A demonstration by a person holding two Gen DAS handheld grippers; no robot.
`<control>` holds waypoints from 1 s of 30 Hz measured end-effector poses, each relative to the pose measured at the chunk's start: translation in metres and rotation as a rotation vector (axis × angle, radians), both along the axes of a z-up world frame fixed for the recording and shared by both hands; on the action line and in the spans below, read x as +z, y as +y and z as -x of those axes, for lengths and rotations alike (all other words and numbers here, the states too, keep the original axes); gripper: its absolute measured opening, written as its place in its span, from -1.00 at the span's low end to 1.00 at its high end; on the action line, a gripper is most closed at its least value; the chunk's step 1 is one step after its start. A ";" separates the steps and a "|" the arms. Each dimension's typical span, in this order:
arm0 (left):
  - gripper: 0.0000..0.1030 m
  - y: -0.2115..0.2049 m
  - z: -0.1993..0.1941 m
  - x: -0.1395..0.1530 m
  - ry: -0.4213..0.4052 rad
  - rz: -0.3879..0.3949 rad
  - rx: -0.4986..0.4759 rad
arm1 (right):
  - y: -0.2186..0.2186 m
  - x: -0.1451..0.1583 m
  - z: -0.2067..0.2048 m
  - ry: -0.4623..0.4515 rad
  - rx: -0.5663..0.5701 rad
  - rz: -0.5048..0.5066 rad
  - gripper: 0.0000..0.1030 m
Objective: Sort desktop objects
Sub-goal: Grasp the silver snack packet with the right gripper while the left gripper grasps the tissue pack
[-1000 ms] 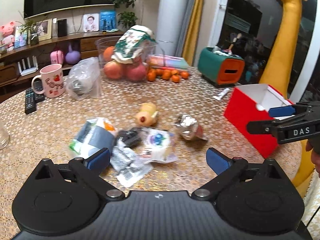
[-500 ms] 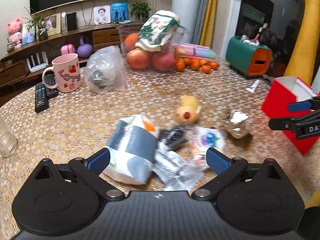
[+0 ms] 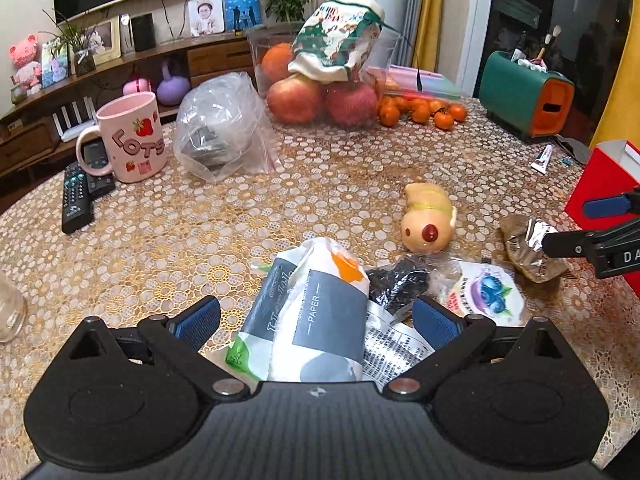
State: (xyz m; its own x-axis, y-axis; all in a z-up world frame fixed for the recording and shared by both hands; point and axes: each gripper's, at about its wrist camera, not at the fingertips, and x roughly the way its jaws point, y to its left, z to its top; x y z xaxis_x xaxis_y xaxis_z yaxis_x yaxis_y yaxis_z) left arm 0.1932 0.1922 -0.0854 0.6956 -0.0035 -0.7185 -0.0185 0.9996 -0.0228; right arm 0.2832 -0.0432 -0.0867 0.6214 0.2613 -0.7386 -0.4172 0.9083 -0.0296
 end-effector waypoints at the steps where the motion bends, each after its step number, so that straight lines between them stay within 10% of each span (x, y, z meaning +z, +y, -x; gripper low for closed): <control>1: 0.99 0.001 -0.002 -0.002 0.004 0.005 0.000 | 0.001 -0.003 -0.003 0.011 -0.003 -0.003 0.88; 17: 0.96 0.025 -0.017 -0.032 0.054 0.118 0.071 | 0.005 -0.031 -0.019 0.094 0.015 -0.050 0.76; 30: 0.12 0.023 -0.012 -0.028 0.047 0.126 0.079 | 0.004 -0.030 -0.017 0.110 0.031 -0.099 0.28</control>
